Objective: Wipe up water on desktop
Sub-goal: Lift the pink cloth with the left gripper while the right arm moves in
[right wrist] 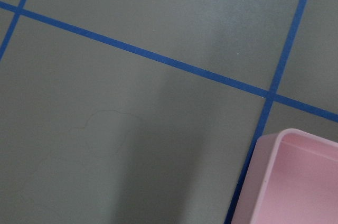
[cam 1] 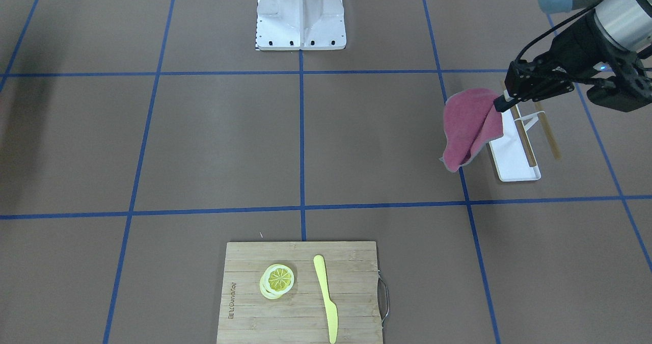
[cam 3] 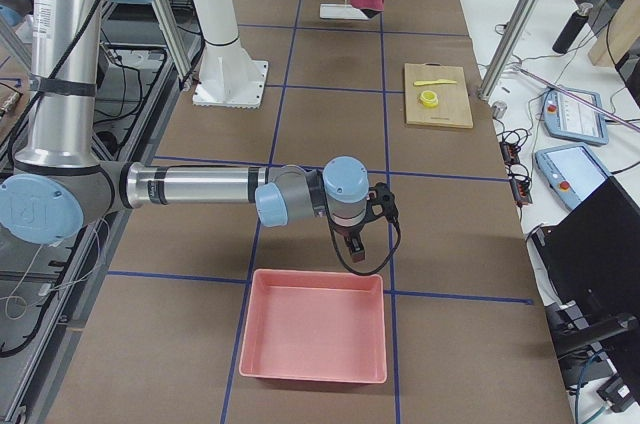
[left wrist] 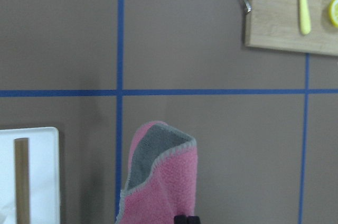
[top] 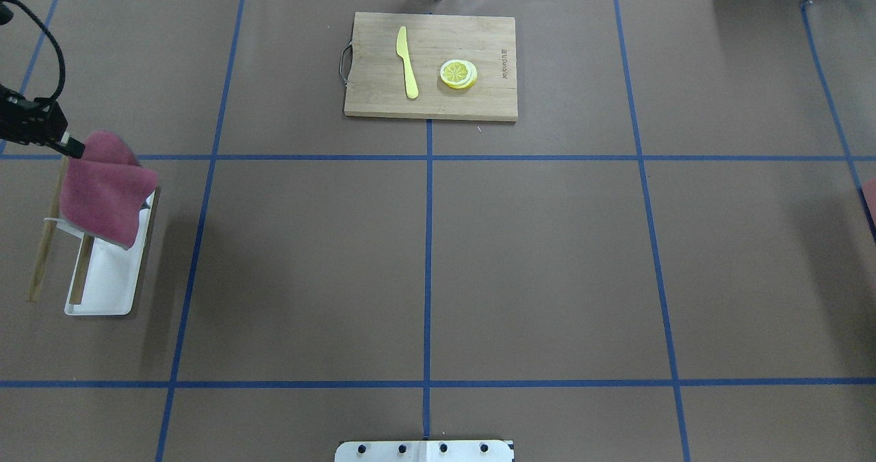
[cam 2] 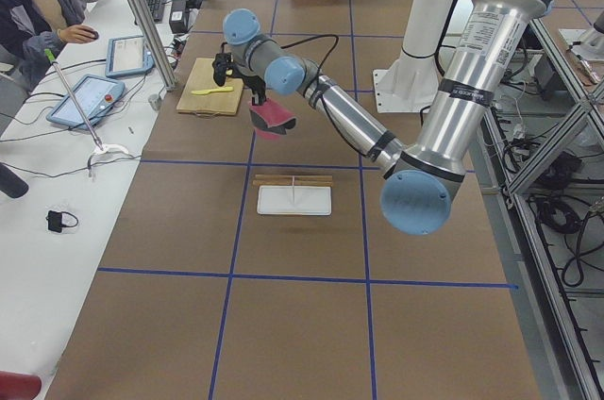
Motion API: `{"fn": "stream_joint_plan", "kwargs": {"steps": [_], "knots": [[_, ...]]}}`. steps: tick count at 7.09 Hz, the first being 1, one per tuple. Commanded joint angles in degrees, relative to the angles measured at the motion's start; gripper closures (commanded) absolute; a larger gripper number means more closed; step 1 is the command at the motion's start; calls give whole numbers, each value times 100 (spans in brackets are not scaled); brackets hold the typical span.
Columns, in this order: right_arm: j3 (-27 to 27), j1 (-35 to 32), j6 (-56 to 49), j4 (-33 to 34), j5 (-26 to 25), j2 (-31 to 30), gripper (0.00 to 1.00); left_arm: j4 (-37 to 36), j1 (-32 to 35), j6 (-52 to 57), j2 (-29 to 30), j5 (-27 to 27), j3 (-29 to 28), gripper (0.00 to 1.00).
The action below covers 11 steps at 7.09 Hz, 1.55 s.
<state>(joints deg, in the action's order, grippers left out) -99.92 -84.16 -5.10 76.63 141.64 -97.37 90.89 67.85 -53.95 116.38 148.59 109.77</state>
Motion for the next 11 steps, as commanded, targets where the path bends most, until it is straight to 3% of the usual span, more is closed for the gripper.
{"fn": "stream_joint_plan", "kwargs": {"steps": [1,2,3,5,7,9,11], "knots": [[-18,162,436,-42,563,323,0,635,-304,-1662,778,257,-61,100],[-97,354,1153,-321,766,490,0,1336,-403,-2733,1025,232,-427,100],[-280,696,1926,-1002,716,561,0,1978,-473,-3631,1184,118,-709,100],[-466,1093,3266,-2340,672,632,0,2160,-614,-5127,1956,-417,-1272,100],[-476,1514,3366,-2574,514,1086,0,2178,-754,-5992,2423,-454,-1476,100],[-938,2312,3874,-2574,-220,1500,1,2860,-1280,-6844,2512,-1215,-1468,100],[-1484,3339,4575,-2565,-1326,1782,1,2969,-1501,-7050,2600,-1420,-1476,100]]}}
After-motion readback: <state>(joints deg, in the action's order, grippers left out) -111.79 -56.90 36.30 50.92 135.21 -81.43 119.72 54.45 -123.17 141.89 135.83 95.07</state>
